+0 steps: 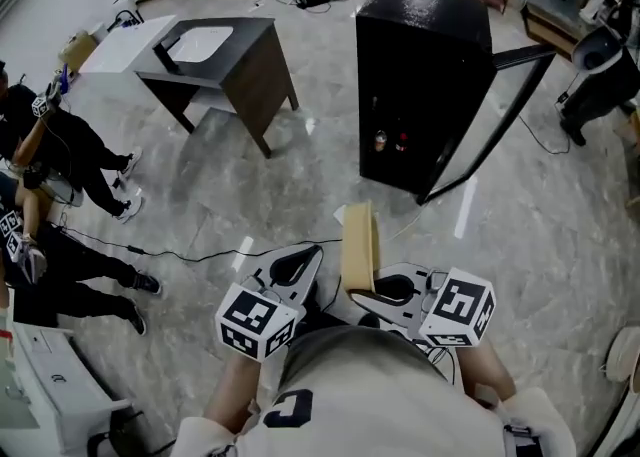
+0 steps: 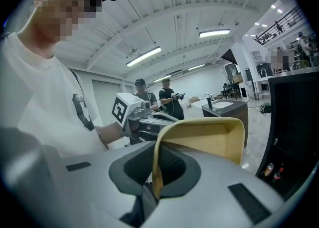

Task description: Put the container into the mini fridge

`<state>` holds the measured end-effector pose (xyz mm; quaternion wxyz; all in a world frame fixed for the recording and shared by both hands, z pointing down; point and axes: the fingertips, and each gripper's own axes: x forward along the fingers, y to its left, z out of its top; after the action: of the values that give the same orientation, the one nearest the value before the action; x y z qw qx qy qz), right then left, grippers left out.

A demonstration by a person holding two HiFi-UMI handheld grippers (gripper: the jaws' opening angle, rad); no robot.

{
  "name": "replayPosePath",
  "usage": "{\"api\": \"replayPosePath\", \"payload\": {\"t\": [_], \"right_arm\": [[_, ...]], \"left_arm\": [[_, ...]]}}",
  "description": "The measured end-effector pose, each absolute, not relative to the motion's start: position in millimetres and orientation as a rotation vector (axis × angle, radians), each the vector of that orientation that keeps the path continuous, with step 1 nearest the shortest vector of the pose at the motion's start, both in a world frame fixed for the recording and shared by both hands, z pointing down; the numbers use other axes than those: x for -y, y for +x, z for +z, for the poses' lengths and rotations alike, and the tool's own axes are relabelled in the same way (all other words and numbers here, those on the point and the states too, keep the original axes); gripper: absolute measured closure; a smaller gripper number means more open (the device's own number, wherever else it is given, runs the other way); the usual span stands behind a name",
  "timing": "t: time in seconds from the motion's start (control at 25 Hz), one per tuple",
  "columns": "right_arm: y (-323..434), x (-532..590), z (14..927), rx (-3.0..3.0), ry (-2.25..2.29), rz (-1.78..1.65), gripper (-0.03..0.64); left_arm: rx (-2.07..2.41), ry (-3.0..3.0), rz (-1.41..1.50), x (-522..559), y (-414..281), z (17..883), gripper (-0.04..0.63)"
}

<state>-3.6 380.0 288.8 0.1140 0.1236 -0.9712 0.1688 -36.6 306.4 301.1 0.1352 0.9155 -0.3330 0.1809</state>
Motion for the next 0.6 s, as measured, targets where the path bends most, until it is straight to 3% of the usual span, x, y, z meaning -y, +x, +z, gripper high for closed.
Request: {"api": "replayPosePath", "payload": {"t": [0.32,0.6], "right_arm": [[-11.3,-331.9,305.5,2.760,0.498,0.513,0.586],[-51.9,-265.0,315.9,2.650,0.600,0.494,0.586]], "left_arm": [[0.855,2.703,0.528,-251.9,-43.0,312.3,0.540],[0.794,2.735,0.476,-178.1,-90.8,310.6,0.540]]}}
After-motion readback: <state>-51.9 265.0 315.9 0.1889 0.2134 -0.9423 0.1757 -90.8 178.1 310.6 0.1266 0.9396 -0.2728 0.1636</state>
